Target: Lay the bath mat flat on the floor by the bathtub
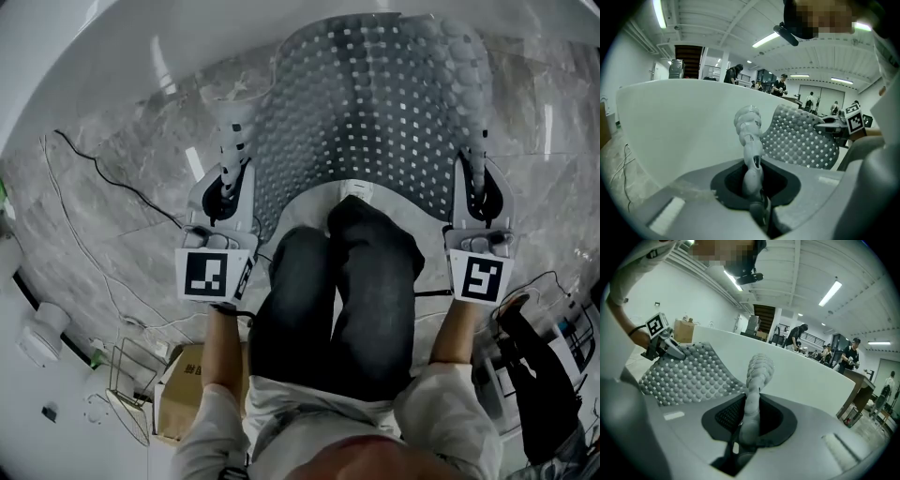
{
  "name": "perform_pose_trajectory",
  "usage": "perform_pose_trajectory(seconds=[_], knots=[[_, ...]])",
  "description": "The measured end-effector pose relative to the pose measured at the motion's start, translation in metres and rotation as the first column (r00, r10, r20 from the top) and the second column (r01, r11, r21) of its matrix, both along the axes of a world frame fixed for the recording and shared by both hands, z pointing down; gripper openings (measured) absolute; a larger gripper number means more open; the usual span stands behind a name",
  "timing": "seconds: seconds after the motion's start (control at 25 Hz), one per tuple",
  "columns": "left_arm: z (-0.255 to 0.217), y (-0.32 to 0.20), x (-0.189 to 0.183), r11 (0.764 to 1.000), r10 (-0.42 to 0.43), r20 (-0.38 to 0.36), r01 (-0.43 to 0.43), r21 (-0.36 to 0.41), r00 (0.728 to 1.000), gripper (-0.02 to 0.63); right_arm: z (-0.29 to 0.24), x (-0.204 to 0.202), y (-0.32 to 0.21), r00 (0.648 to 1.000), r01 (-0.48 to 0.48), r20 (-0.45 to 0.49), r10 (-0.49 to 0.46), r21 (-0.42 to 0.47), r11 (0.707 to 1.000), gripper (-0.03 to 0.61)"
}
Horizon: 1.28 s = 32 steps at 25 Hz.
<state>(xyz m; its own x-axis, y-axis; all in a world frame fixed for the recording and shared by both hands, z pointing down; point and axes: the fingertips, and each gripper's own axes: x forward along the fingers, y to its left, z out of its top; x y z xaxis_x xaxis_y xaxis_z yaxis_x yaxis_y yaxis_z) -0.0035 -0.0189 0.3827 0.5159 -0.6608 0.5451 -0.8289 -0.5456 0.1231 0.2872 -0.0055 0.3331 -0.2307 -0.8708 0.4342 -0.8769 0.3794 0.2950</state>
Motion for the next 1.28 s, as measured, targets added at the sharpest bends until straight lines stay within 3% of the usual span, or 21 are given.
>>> perform_pose_trajectory(seconds=[0.72, 1.28], knots=[[0.143, -0.017, -0.014, 1.0, -0.002, 0.017, 0.002, -0.002, 1.0, 0.037, 0.129, 0.005, -0.012, 0.999, -0.007, -0.039, 0.008, 0.03, 1.0, 0.074], [0.204, -0.032, -0.021, 1.0, 0.011, 0.038, -0.01, -0.024, 0.999, 0.038, 0.189, 0.008, -0.022, 0.996, -0.011, -0.089, 0.013, 0.017, 1.0, 0.077]])
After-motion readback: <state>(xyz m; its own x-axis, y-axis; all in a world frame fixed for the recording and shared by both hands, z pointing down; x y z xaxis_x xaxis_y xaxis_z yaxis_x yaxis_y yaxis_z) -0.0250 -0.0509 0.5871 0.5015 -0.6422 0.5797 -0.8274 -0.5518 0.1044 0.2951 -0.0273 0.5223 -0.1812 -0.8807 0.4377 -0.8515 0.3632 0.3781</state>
